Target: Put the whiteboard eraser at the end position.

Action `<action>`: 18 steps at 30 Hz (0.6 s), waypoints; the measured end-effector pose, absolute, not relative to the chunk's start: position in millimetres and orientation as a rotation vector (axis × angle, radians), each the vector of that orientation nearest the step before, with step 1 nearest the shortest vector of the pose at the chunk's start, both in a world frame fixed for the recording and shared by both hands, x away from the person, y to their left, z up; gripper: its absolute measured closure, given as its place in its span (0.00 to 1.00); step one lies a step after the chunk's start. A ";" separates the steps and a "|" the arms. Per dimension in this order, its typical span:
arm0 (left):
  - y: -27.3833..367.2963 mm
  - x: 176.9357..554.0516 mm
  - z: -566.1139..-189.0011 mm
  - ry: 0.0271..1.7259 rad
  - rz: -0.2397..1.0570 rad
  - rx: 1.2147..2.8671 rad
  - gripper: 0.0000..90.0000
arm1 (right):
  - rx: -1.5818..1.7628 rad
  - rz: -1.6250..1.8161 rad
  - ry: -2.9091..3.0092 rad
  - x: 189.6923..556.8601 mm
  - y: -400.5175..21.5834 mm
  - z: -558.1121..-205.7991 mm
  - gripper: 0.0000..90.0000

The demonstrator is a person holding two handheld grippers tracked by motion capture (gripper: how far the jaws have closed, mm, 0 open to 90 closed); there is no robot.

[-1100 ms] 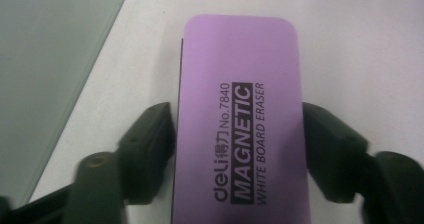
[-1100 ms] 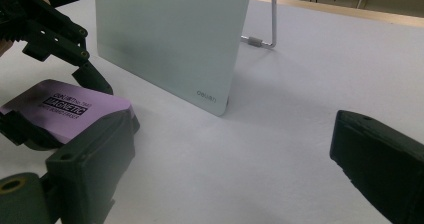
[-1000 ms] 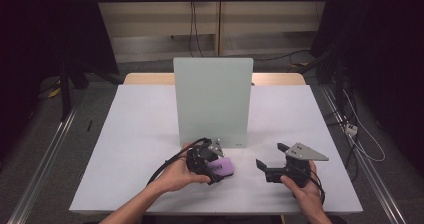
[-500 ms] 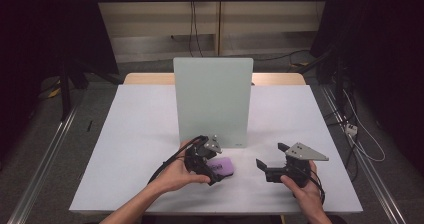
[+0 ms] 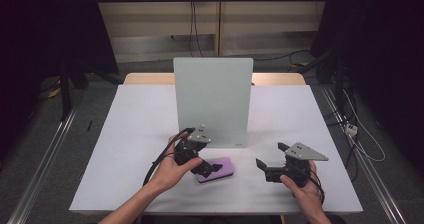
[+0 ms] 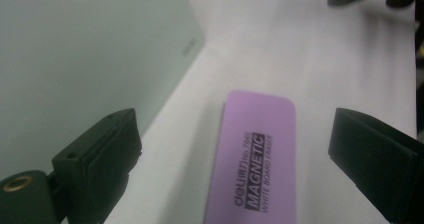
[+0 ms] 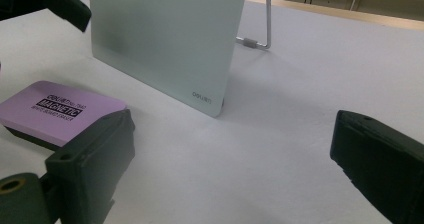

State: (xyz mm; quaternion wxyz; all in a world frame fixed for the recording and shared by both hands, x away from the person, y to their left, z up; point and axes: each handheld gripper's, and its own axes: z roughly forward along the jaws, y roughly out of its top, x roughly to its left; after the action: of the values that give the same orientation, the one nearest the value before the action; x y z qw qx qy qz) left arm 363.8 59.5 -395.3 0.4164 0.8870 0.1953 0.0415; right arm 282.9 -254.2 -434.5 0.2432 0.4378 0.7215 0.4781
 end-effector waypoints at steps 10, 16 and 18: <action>95.6 357.5 -394.4 0.610 0.223 2.102 0.07 | 1.196 1.304 1.974 283.4 -253.0 -434.8 0.05; 112.6 352.3 -400.9 0.638 0.293 2.063 0.07 | 1.194 1.302 1.976 283.7 -252.8 -435.1 0.05; 119.2 349.3 -401.3 0.650 0.308 2.050 0.07 | 1.198 1.304 1.973 283.5 -252.8 -434.9 0.05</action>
State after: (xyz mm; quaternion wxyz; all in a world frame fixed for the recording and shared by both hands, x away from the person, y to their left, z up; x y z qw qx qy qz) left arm 349.3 119.2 -401.3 0.4656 0.8351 0.2648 0.1254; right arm 283.5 -252.8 -434.9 0.2429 0.4382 0.7220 0.4772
